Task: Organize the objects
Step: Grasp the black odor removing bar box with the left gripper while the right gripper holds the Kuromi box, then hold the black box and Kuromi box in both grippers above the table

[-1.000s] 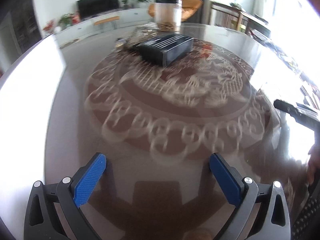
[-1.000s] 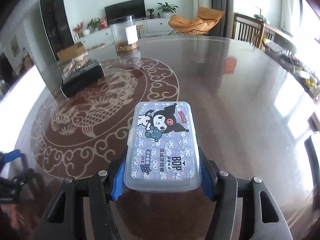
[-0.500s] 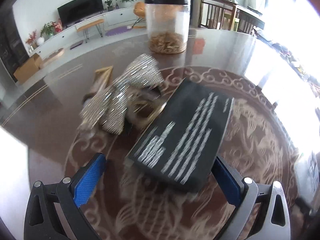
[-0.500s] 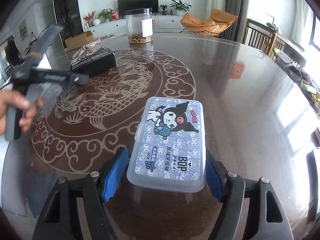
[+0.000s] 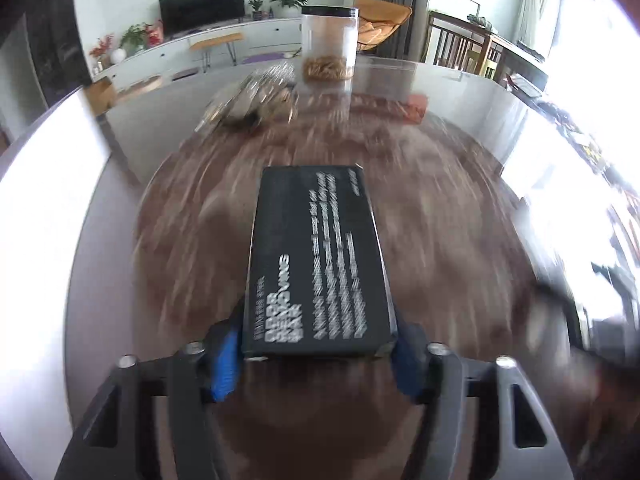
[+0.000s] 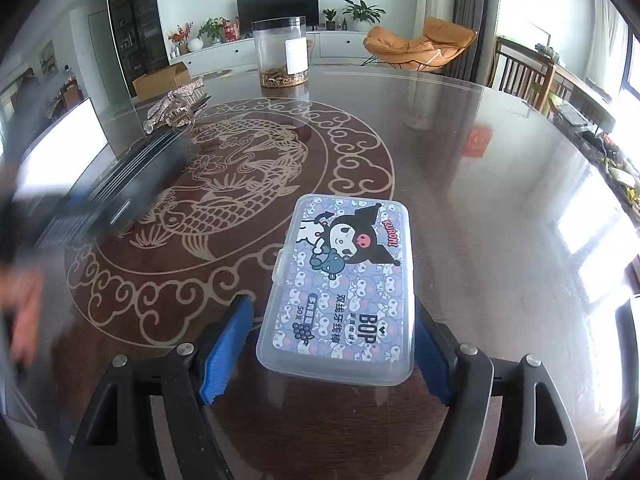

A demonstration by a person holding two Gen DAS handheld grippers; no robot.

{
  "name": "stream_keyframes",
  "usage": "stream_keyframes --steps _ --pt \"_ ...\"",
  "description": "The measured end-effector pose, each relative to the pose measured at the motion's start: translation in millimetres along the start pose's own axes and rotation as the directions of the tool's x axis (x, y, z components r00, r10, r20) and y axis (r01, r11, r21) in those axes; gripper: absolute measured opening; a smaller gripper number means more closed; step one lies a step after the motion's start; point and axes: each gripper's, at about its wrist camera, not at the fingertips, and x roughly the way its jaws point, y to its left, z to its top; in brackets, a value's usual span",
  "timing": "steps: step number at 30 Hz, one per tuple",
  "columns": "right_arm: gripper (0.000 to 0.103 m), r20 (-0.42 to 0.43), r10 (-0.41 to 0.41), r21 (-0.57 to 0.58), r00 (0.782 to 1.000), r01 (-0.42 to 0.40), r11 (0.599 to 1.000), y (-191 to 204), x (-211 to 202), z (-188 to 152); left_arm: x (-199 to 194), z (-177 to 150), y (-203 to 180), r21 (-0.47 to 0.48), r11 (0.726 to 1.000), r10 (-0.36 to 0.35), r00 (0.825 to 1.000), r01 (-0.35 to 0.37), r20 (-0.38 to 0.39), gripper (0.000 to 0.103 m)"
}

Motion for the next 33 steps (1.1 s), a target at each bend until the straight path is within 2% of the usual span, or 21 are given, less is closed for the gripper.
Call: stream_keyframes --steps 1,2,5,9,16,33 --pt "0.077 0.0 0.0 0.0 1.0 0.0 1.0 0.0 -0.1 0.5 -4.7 -15.3 -0.6 0.009 1.0 0.006 1.0 -0.006 -0.012 0.102" --pt "0.077 0.0 0.001 -0.001 1.0 -0.001 1.0 0.0 -0.1 0.6 -5.6 -22.1 -1.7 0.019 1.0 0.013 1.0 -0.013 -0.02 0.103" --pt "0.082 -0.003 0.016 -0.006 1.0 -0.016 1.0 0.4 0.3 0.7 -4.0 -19.7 1.9 0.038 0.999 0.004 1.0 -0.004 -0.022 0.103" --pt "0.084 -0.009 -0.006 -0.008 1.0 0.006 1.0 2.1 2.3 0.3 1.6 -14.0 5.9 0.043 0.999 -0.004 1.0 0.004 -0.002 0.103" --pt "0.09 -0.022 -0.02 -0.009 1.0 0.02 1.0 1.5 3.6 0.8 0.7 -23.6 9.3 0.039 0.999 0.0 1.0 0.0 0.004 0.103" --pt "0.093 0.0 -0.052 -0.027 0.999 0.052 0.998 3.7 -2.4 -1.0 0.0 -23.9 10.7 0.039 0.999 0.001 1.0 -0.001 0.006 0.103"
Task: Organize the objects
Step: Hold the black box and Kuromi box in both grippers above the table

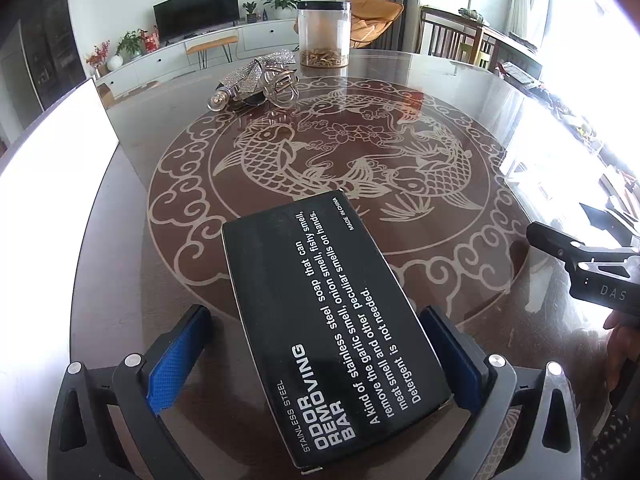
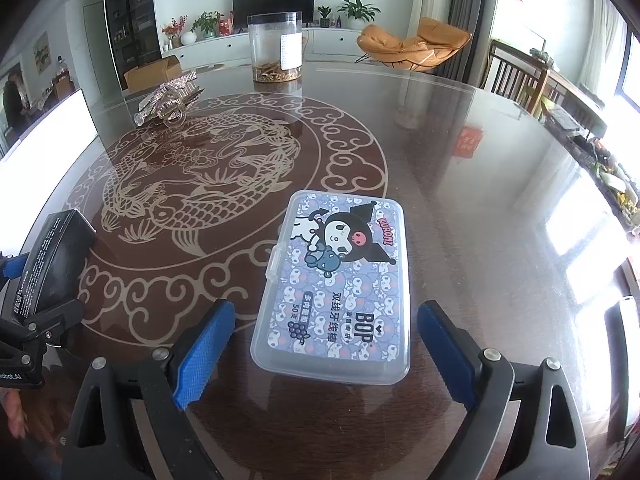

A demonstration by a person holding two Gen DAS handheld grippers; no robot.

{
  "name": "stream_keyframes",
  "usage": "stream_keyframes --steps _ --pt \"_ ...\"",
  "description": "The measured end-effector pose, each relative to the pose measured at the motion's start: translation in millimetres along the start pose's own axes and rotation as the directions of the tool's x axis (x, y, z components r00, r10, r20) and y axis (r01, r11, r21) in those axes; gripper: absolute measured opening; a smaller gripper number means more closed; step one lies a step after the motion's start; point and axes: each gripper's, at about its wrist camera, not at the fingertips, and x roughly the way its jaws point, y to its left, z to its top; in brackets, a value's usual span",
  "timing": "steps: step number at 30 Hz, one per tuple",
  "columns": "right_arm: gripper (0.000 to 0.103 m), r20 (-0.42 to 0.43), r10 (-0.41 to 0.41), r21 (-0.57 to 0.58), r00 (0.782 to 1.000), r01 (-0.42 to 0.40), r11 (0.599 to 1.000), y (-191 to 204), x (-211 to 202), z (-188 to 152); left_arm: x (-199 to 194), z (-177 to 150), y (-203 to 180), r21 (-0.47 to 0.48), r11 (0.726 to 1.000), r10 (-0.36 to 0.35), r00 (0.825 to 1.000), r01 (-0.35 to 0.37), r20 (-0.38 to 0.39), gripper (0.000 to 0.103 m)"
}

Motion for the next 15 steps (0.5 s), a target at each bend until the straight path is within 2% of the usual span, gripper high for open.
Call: stream_keyframes --steps 10,15 --pt "0.096 -0.015 0.004 -0.023 1.0 -0.004 1.0 3.2 2.3 1.0 -1.7 -1.1 0.4 -0.001 1.0 0.001 1.0 -0.001 0.002 0.103" --pt "0.096 0.018 -0.007 -0.02 1.0 0.007 1.0 2.7 -4.0 -1.0 -2.4 -1.3 -1.0 -0.001 1.0 0.003 1.0 -0.003 0.002 0.103"
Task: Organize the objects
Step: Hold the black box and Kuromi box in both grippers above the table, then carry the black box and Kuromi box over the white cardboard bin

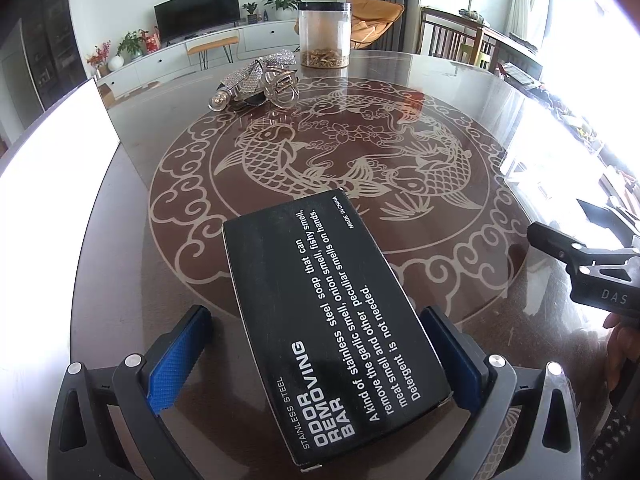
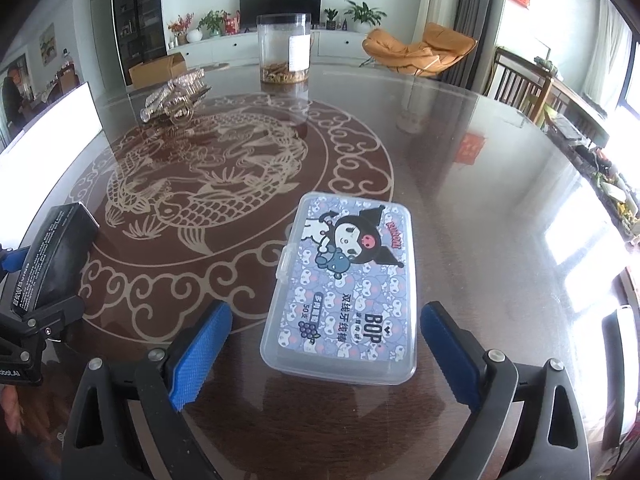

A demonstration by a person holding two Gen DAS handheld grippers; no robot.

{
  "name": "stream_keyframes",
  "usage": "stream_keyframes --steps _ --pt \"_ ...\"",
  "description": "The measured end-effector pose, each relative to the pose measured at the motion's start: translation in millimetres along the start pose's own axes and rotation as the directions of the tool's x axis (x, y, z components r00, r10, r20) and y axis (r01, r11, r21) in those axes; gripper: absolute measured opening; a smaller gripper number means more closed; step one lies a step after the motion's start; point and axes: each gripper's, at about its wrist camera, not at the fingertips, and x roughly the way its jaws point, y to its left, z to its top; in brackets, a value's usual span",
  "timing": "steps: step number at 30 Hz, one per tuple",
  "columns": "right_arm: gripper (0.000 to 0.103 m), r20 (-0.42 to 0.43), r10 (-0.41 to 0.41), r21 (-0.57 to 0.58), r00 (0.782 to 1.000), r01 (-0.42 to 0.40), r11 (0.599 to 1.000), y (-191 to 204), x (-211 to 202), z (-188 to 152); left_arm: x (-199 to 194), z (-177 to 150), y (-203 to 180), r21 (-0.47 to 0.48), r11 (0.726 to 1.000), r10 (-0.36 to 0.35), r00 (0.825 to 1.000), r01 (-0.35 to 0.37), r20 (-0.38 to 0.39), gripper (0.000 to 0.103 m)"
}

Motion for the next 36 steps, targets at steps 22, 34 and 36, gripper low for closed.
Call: stream_keyframes --steps 22,34,36 --pt "0.1 -0.053 0.038 0.011 0.998 -0.037 0.999 -1.9 11.0 2.5 0.6 -0.1 1.1 0.0 1.0 0.0 1.0 0.0 0.001 0.103" --pt "0.103 -0.114 0.114 0.054 0.987 -0.108 0.993 -5.8 8.9 3.7 3.1 16.5 2.4 0.007 0.997 -0.074 0.986 0.076 -0.15 0.103" --pt "0.103 -0.148 0.134 0.079 0.98 -0.123 0.989 -5.2 12.5 10.7 2.9 17.6 4.4 0.006 0.999 -0.053 0.99 0.054 -0.132 0.096"
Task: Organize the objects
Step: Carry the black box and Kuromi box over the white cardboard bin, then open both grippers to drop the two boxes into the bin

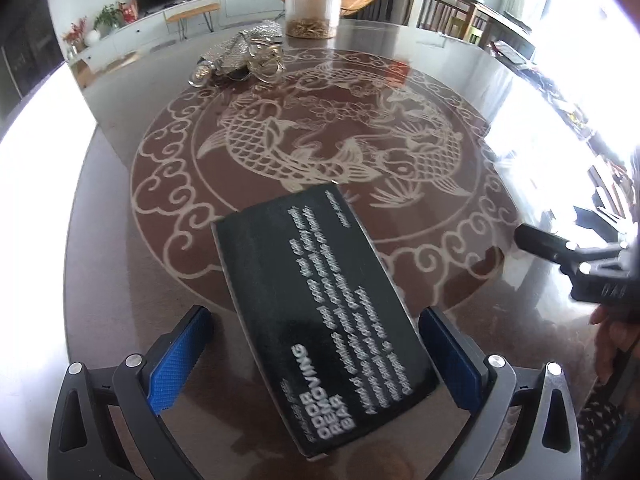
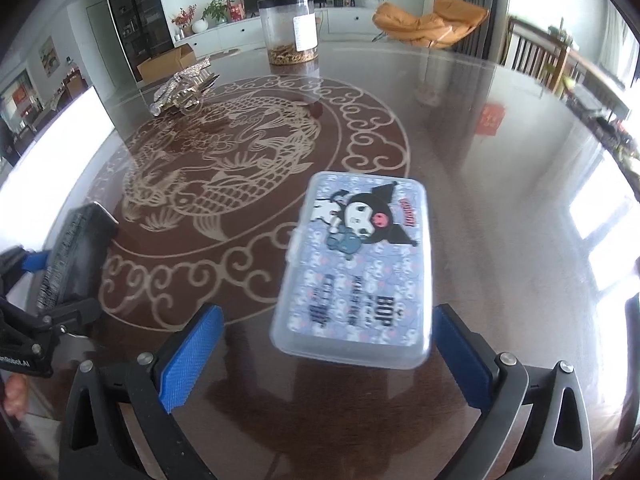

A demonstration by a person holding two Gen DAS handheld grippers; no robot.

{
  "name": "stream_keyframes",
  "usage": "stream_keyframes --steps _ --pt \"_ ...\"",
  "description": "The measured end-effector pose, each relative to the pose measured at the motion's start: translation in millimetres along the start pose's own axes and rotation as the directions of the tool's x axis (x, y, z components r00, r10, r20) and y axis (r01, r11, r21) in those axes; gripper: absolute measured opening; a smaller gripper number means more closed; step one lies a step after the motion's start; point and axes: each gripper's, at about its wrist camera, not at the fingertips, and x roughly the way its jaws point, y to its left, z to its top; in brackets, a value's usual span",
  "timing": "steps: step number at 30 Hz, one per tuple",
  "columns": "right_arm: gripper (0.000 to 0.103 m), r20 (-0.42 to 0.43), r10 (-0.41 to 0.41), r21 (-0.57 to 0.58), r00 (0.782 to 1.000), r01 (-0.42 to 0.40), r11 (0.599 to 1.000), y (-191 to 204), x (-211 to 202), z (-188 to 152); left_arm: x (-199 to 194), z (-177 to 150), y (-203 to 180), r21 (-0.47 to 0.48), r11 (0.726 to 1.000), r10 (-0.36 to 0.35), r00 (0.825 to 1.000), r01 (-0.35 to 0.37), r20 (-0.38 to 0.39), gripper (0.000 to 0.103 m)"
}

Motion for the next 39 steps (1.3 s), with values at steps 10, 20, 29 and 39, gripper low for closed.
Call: stream_keyframes --steps 10,20,29,39 --pt "0.061 -0.169 -0.053 -0.105 0.984 0.036 0.994 9.3 -3.1 26.2 -30.3 -39.7 5.7 -0.037 0.998 -0.04 0.99 0.045 0.134 0.057" --pt "0.061 0.009 0.388 0.225 0.922 -0.38 0.897 5.2 -62.2 -86.6 -121.3 -103.5 15.4 -0.076 0.971 -0.198 0.944 0.225 0.264 0.057" --pt "0.061 0.065 0.561 -0.094 0.825 -0.555 0.827 152.0 -144.1 -43.0 -232.3 -131.1 148.7 -0.317 0.943 0.045 0.906 0.101 0.422 0.057" --pt "0.081 -0.114 0.624 -0.375 0.773 -0.615 0.693 367.4 -138.1 -22.5 -204.6 -181.2 268.4 -0.563 0.777 0.379 0.923 -0.282 0.061 0.088"
